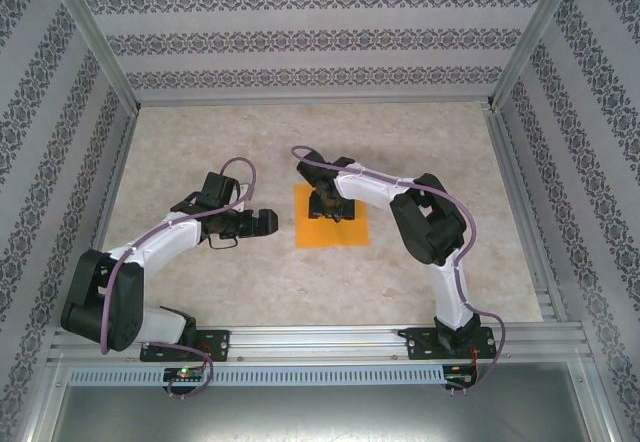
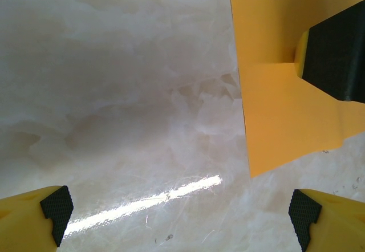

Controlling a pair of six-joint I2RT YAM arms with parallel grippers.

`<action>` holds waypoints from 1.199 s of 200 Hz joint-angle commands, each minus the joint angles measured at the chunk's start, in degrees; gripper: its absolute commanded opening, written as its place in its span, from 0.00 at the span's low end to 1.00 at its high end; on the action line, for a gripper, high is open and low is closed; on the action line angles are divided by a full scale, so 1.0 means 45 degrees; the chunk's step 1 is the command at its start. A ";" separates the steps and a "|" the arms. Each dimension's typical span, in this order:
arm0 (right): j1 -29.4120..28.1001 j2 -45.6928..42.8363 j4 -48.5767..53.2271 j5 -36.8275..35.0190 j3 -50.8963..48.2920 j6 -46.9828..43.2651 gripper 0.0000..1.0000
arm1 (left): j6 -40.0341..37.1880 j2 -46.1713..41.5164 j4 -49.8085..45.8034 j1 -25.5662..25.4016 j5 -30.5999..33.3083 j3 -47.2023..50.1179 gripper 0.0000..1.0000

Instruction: Fold a paper plane with a square sheet of paper (pick it up from the middle)

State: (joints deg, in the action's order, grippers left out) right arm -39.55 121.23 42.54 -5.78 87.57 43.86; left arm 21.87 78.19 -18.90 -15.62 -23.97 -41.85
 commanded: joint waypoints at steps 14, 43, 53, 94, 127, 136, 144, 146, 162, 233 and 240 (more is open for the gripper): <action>-0.0151 0.0677 -0.0216 -0.0161 -0.0606 0.0317 0.68 | -0.0208 0.0157 0.0154 0.0120 -0.0255 -0.0231 1.00; -0.0174 0.0496 -0.0109 -0.0314 -0.0407 0.0217 0.65 | -0.0206 0.0193 0.0156 0.0125 -0.0279 -0.0247 1.00; -0.0179 0.0373 -0.0135 -0.0438 -0.0395 0.0204 0.63 | -0.0198 0.0201 0.0166 0.0116 -0.0279 -0.0236 1.00; -0.0252 -0.0092 -0.0177 -0.0860 -0.0300 0.0133 0.53 | -0.0204 0.0244 0.0188 0.0118 -0.0332 -0.0261 1.00; -0.0279 -0.0430 -0.0509 -0.0930 -0.0416 0.0118 0.41 | -0.0209 0.0330 0.0176 0.0119 -0.0424 -0.0355 1.00; -0.0309 -0.0564 -0.0632 -0.0938 -0.0438 0.0079 0.36 | -0.0210 0.0329 0.0154 0.0119 -0.0473 -0.0378 1.00; -0.0321 -0.0677 -0.0725 -0.0938 -0.0456 0.0035 0.32 | -0.0182 0.0285 0.0154 0.0123 -0.0457 -0.0386 1.00; -0.0329 -0.0696 -0.0744 -0.0946 -0.0456 0.0038 0.31 | -0.0170 0.0262 0.0155 0.0129 -0.0465 -0.0388 1.00; -0.0330 -0.0840 -0.0748 -0.0904 -0.0374 -0.0018 0.30 | -0.0132 0.0075 0.0103 0.0118 -0.0419 -0.0404 1.00; -0.0393 -0.2493 -0.1957 0.1101 -0.0382 0.0306 0.15 | 0.0302 -0.1681 -0.0896 0.0166 -0.0053 -0.1181 1.00; -0.0429 -0.2798 -0.2243 0.1353 -0.0496 0.0360 0.15 | 0.0357 -0.1872 -0.1024 0.0171 -0.0034 -0.1311 1.00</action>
State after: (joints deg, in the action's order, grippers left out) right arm -40.77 113.67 36.47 -4.43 86.39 44.03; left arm 22.09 73.19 -20.34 -15.62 -24.99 -44.75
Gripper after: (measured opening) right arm 0.158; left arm 0.999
